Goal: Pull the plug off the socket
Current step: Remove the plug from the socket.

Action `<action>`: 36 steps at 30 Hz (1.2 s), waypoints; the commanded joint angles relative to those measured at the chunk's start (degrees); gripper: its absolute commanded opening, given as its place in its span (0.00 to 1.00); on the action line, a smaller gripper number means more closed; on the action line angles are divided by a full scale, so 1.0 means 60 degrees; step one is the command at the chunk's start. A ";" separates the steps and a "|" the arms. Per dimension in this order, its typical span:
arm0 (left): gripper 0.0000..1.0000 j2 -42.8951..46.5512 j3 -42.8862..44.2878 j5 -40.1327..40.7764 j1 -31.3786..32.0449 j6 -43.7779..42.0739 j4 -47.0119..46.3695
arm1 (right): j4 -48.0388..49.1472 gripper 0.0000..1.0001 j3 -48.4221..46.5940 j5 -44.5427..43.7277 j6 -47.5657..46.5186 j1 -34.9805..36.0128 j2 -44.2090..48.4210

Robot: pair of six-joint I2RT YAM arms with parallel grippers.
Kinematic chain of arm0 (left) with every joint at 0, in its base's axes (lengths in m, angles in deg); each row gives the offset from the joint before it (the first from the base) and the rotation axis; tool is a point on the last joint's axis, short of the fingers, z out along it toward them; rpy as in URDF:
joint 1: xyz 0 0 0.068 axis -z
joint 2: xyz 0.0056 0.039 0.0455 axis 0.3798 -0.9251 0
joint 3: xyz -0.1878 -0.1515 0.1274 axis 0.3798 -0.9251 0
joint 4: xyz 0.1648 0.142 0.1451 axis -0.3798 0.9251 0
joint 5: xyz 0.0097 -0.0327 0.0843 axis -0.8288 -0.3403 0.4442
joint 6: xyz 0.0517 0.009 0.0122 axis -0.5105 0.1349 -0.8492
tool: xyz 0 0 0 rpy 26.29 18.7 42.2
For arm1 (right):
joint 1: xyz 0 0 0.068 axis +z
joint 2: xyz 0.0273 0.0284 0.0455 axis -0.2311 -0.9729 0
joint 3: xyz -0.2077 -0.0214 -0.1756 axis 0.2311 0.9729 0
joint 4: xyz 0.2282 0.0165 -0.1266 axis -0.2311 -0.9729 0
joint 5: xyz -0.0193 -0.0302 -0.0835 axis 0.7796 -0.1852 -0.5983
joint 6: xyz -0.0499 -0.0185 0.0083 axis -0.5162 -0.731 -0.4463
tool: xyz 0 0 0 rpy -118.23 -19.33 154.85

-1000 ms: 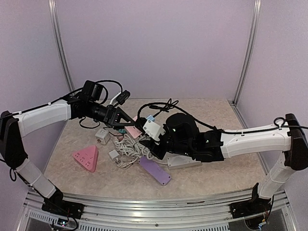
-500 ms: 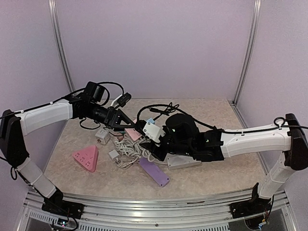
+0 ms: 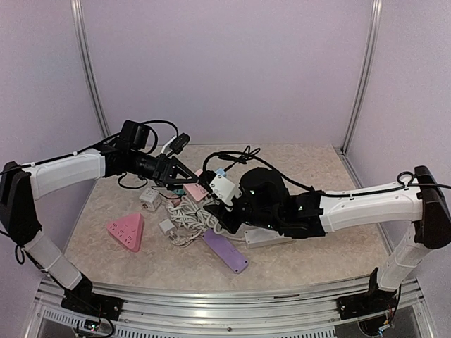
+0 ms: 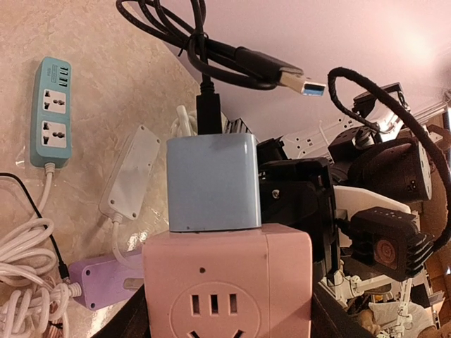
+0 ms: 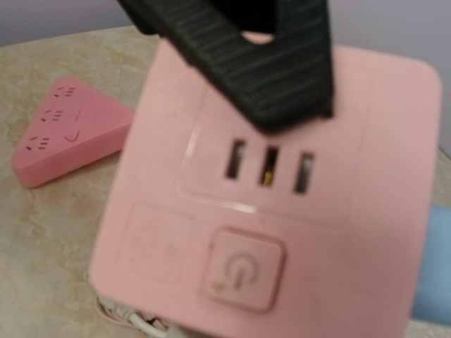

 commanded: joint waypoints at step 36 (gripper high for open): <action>0.00 0.0667 0.0273 -0.0452 -0.0251 -0.0954 0.0071 | 0.1462 0.06 0.0385 0.2497 -0.0055 0.0106 0.0798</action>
